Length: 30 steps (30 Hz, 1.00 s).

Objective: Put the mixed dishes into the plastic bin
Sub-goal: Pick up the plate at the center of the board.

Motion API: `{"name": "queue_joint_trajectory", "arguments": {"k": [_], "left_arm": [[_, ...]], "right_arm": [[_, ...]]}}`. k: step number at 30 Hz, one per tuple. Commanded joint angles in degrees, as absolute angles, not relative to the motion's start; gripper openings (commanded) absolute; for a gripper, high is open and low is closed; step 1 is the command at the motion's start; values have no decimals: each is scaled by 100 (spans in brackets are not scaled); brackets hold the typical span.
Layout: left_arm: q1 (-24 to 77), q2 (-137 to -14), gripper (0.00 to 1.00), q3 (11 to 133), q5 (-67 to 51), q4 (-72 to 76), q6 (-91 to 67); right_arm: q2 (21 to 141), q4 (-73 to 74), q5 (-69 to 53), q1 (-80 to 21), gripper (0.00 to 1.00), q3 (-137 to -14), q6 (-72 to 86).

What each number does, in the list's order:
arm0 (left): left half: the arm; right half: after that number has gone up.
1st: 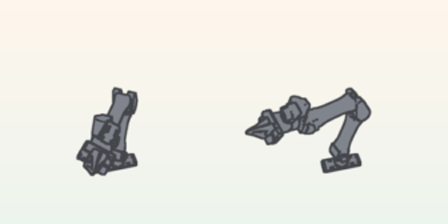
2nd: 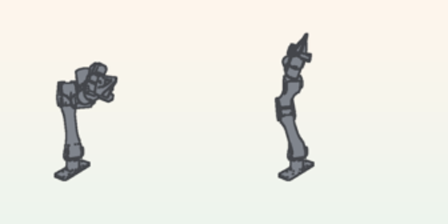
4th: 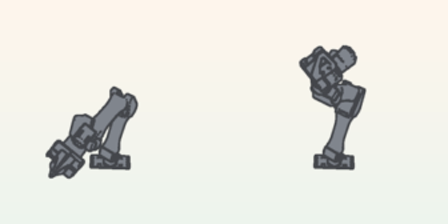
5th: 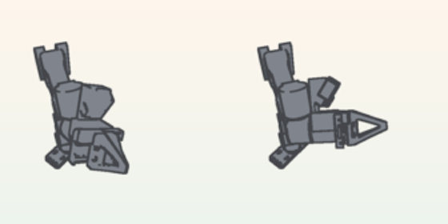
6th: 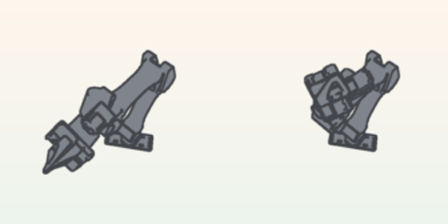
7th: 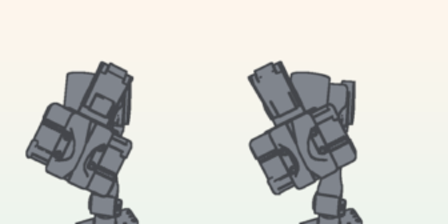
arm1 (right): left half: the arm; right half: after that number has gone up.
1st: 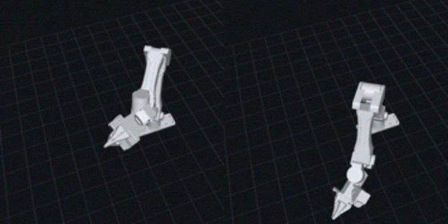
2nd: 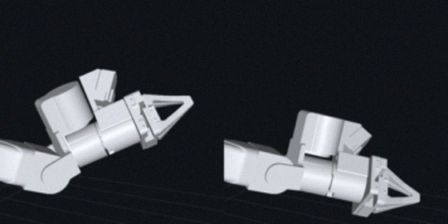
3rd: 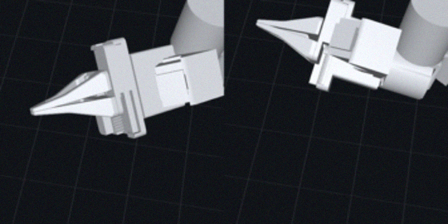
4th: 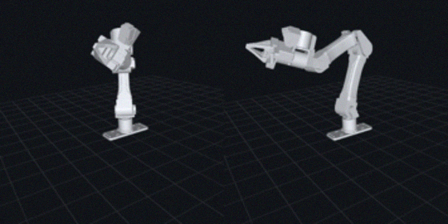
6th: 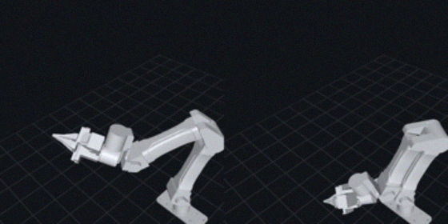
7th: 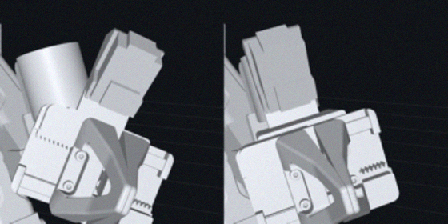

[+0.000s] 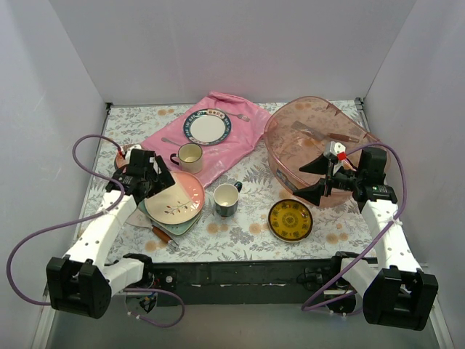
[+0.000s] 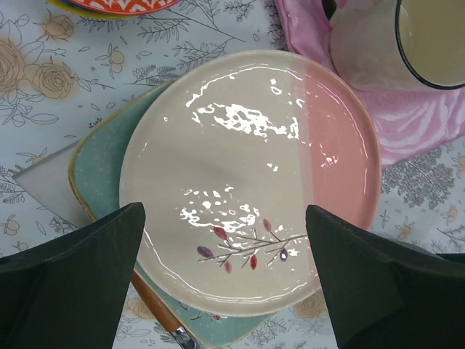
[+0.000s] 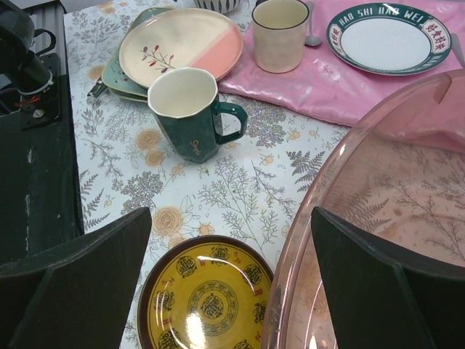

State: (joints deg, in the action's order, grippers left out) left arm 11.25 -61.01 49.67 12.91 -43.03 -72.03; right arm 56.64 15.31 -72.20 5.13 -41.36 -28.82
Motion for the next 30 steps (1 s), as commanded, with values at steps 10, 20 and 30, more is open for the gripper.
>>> {"name": "queue_joint_trajectory", "arguments": {"k": [10, 20, 30], "left_arm": [[62, -6583, 72, 4412, 1037, -3279, -6662], [-378, -6996, 60, 4254, 519, -3032, -6530], [-712, -7128, 60, 4122, -210, -2795, -6469]], "right_arm": [[5704, 1723, -7409, 510, 99, -4219, -3041], [5757, 1740, -7418, 501, 99, -4219, -3050], [5792, 1749, -7436, 475, 99, -4210, -3076]]}}
